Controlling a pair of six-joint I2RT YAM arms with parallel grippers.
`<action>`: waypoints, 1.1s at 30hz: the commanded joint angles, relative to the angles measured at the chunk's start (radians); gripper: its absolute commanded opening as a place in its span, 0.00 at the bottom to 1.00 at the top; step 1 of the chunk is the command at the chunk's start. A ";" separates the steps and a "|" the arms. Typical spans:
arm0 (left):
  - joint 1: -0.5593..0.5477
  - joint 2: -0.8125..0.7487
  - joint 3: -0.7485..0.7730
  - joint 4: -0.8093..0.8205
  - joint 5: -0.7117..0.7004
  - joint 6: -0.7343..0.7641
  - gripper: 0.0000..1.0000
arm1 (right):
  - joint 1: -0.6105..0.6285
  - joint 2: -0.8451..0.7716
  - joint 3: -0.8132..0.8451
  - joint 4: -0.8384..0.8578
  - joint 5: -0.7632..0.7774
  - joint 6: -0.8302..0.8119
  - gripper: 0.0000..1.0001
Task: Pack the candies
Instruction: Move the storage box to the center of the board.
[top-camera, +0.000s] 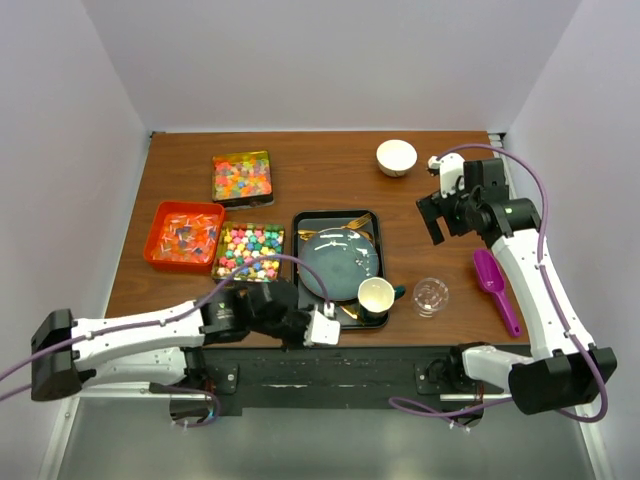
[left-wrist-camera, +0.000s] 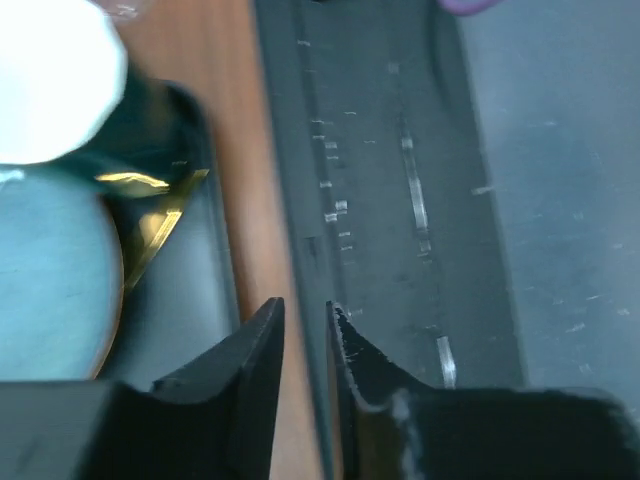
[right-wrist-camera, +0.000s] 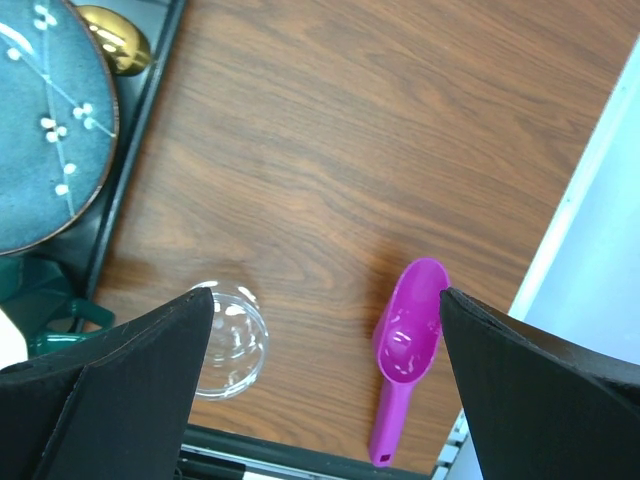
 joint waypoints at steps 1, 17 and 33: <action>-0.106 0.063 0.000 0.122 -0.143 -0.025 0.00 | 0.002 -0.048 0.025 0.020 0.044 -0.003 0.99; -0.131 0.394 -0.049 0.415 -0.292 -0.082 0.00 | -0.053 -0.124 0.066 -0.045 -0.023 0.009 0.99; -0.004 0.535 -0.024 0.518 -0.337 -0.086 0.00 | -0.117 -0.065 0.076 -0.015 -0.060 0.029 0.99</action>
